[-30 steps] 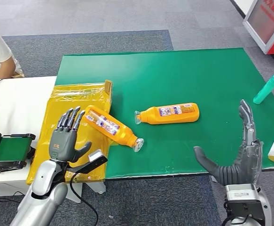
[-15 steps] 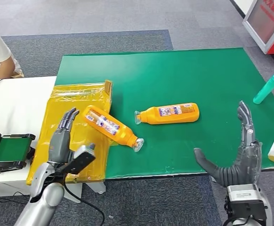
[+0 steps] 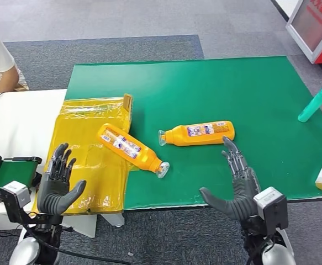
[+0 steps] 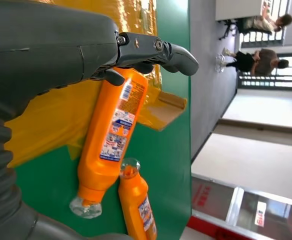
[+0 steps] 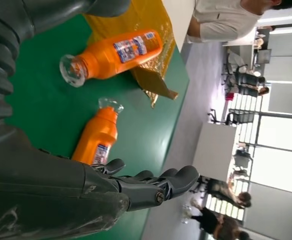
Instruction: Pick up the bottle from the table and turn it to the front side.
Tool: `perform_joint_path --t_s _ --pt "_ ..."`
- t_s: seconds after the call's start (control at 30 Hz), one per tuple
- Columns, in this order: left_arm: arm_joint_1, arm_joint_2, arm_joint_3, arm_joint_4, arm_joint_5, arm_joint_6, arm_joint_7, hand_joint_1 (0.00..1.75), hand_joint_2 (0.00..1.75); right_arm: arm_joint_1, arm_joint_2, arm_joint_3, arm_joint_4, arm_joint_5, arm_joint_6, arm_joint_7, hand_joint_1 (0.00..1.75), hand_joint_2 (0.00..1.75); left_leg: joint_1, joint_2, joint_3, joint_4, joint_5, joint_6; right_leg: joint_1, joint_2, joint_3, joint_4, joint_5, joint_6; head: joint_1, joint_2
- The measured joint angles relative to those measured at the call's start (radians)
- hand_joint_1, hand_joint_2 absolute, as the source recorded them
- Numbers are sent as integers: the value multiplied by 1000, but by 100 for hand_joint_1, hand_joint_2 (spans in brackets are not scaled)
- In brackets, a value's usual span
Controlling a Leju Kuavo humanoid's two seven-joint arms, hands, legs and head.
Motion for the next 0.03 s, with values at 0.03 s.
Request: perform_joint_path --t_s 0.03 --pt "6 2 1 -6 3 7 4 0 175 -2 0 3 7 -7 -1 5 0 175 0 0 0 0 0 0 0 0 0 0 0 0 0 0"
